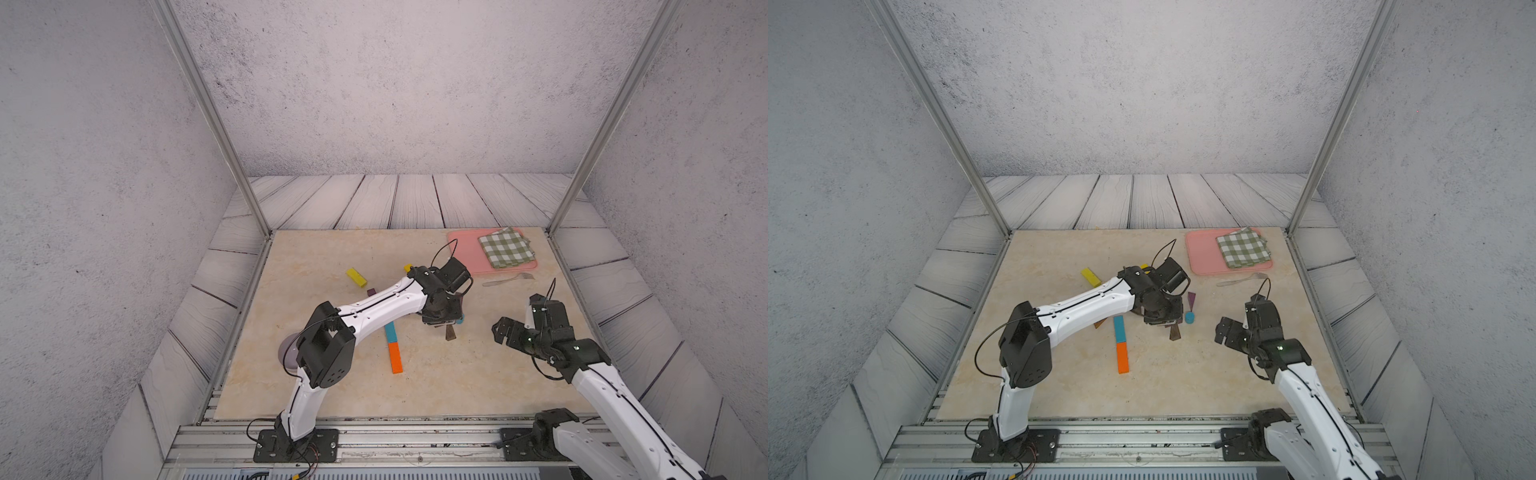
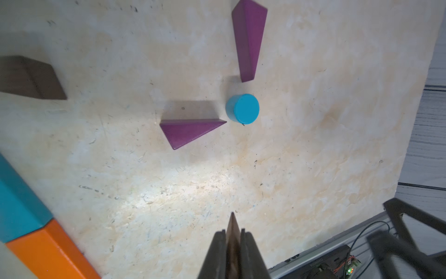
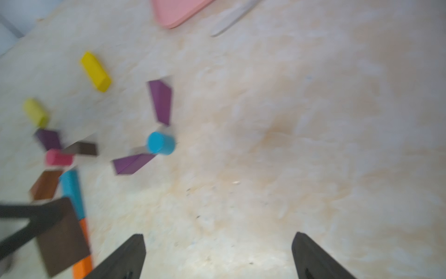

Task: Assemble a small pinwheel with building blocks
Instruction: Place the building block at the center of the board.

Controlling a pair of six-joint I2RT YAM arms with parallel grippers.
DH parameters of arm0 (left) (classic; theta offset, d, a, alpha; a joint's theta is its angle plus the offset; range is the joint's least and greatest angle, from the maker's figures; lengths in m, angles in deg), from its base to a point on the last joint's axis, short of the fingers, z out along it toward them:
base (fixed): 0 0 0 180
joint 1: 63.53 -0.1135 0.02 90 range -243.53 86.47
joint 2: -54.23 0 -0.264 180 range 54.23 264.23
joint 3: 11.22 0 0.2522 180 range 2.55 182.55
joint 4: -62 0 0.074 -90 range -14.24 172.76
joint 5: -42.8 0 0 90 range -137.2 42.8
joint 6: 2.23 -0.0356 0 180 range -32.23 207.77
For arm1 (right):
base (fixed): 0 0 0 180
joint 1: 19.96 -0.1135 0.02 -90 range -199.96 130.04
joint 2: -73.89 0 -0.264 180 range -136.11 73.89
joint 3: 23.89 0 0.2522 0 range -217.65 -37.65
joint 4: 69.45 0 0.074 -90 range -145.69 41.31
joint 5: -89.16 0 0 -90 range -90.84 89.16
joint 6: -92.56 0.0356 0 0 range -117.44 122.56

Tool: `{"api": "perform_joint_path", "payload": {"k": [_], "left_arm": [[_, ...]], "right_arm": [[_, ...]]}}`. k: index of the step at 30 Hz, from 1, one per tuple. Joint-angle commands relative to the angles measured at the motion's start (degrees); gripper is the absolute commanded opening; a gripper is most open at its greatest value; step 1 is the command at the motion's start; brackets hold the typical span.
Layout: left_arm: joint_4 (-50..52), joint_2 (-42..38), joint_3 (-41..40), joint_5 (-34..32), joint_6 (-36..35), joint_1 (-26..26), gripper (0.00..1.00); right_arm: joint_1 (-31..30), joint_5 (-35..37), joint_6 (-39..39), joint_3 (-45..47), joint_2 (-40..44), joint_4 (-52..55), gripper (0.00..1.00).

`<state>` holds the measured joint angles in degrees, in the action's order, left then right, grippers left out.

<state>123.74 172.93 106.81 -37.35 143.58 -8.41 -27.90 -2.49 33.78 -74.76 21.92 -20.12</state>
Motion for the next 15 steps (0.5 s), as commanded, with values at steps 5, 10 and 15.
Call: {"api": "perform_joint_path", "payload": {"k": [5, 10, 15], "left_arm": [[6.3, 10.5, 11.7, -0.5, 7.1, 3.0, 0.0], [14.5, 20.0, 23.2, -0.8, 6.0, 3.4, 0.0], [17.1, 23.8, 28.4, -1.0, 5.2, 3.5, 0.0]], "right_arm": [[3.7, 8.7, -3.6, -6.0, -5.3, -0.9, 0.99], [3.8, 4.6, -3.6, -5.8, -4.8, -3.3, 0.99], [4.0, 4.2, -4.3, -6.0, -4.2, -3.4, 0.99]]}}
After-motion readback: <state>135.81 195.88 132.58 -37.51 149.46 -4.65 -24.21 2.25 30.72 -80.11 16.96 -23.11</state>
